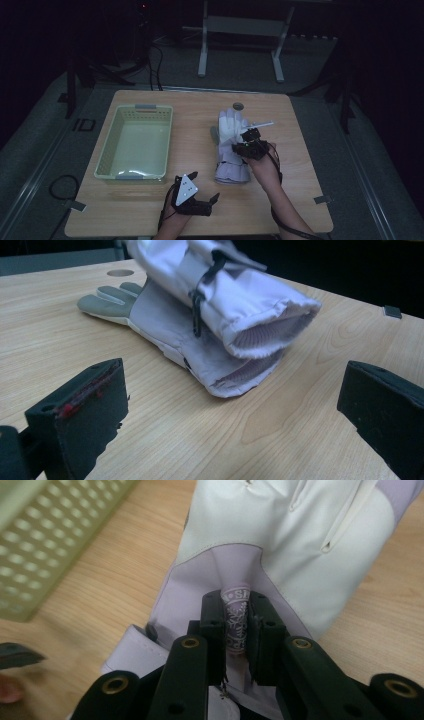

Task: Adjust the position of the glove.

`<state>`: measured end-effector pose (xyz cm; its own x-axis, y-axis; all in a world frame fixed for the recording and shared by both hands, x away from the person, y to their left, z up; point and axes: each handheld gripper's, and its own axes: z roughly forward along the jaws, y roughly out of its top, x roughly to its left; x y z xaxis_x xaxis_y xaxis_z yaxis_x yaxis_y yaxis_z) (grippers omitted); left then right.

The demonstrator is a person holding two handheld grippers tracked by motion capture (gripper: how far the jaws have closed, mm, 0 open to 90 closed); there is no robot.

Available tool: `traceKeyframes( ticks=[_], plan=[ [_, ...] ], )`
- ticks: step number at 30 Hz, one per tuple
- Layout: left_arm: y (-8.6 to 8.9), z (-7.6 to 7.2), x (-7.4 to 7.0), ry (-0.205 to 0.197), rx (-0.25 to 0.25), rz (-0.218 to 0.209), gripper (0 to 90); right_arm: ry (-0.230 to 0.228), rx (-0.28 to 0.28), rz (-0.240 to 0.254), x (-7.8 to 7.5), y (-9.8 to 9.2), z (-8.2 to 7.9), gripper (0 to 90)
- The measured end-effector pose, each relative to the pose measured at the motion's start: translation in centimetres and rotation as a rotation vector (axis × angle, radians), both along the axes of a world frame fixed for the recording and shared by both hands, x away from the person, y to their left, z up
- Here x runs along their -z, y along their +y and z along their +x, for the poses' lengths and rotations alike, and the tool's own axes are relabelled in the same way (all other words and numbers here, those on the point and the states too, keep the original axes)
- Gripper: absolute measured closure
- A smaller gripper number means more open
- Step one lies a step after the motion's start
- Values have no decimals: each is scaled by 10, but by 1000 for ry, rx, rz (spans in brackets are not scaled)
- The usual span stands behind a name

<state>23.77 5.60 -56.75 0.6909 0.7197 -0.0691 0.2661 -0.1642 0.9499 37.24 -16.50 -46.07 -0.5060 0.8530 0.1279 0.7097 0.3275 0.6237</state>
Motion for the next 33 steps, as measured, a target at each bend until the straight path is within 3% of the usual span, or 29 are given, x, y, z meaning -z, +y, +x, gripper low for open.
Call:
traceKeyframes(
  ticks=[3,4,8,16,19,26,33],
  plan=[
    [0,0,0,-1,0,4,0,5,-1,-7,3,1,1,795],
    [0,0,0,-2,0,4,0,15,2,-17,12,3,6,791],
    [0,0,0,-4,0,3,0,34,4,-35,22,7,14,782],
    [0,0,0,-4,3,1,0,41,-41,-88,40,14,18,772],
    [0,-1,0,-7,3,6,0,45,-48,-71,40,9,18,758],
    [-1,-1,0,-8,7,6,0,16,-130,-134,37,-1,11,745],
    [0,-1,0,-8,5,6,0,-1,-88,-131,41,-5,14,732]
  ],
)
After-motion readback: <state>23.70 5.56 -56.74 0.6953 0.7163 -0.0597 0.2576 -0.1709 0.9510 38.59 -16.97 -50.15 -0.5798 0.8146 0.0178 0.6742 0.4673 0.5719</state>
